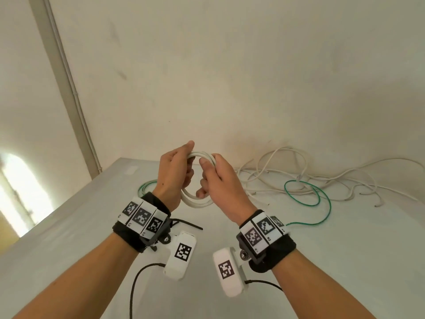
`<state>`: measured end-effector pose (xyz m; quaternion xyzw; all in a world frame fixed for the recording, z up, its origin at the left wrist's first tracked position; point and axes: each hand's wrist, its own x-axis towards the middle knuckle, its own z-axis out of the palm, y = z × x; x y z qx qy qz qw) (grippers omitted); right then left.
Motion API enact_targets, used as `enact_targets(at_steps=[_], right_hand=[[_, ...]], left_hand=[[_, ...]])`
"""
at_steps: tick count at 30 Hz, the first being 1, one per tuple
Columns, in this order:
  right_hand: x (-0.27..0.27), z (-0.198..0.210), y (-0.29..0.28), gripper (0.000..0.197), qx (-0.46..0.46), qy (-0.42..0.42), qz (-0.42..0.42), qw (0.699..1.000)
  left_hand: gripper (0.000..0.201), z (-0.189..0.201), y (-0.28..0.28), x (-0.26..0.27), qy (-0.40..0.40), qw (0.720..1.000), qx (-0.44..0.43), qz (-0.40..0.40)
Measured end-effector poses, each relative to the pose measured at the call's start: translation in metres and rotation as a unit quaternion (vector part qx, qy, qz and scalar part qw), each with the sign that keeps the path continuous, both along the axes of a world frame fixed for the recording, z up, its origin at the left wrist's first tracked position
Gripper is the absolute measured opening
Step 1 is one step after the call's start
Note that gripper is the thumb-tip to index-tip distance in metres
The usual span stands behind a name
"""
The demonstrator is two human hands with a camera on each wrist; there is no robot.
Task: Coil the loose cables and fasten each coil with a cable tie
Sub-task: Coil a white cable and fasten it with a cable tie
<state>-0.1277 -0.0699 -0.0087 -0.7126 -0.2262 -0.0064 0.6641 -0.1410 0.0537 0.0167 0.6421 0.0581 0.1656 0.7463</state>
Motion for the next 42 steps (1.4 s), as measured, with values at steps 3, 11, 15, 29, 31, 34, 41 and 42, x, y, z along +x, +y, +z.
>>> enact_targets(at_steps=[3,11,15,29,31,34,41,42], right_hand=[[0.0,-0.006,0.011,0.026,0.016,0.019,-0.003,1.0],[0.021,-0.03,0.021,0.047,0.093,0.27,0.106,0.952],[0.038,-0.076,0.022,0.039,-0.42,0.066,0.024,0.905],[0.057,-0.064,-0.005,0.009,-0.38,0.071,-0.043,0.921],[0.054,-0.049,-0.014,0.004,-0.228,0.139,-0.029,0.963],[0.047,-0.031,-0.027,0.029,0.04,0.243,0.036,0.969],[0.032,-0.009,-0.051,0.01,0.153,0.282,0.084,0.943],[0.032,-0.008,-0.055,0.016,0.156,0.282,0.078,0.943]], left_hand=[[0.034,0.003,0.011,-0.002,0.059,0.997,0.001,-0.042],[0.036,-0.027,0.066,-0.013,0.109,0.99,0.085,-0.012],[0.036,-0.051,0.081,-0.022,0.141,0.985,0.095,0.002],[0.037,-0.054,0.084,-0.009,0.152,0.983,0.101,-0.03],[0.041,-0.049,0.075,-0.005,0.144,0.984,0.092,-0.045],[0.044,-0.042,0.057,0.0,0.131,0.985,0.059,-0.095],[0.03,-0.034,0.008,0.006,0.092,0.979,0.045,-0.174],[0.029,-0.035,0.003,0.007,0.093,0.978,0.047,-0.178]])
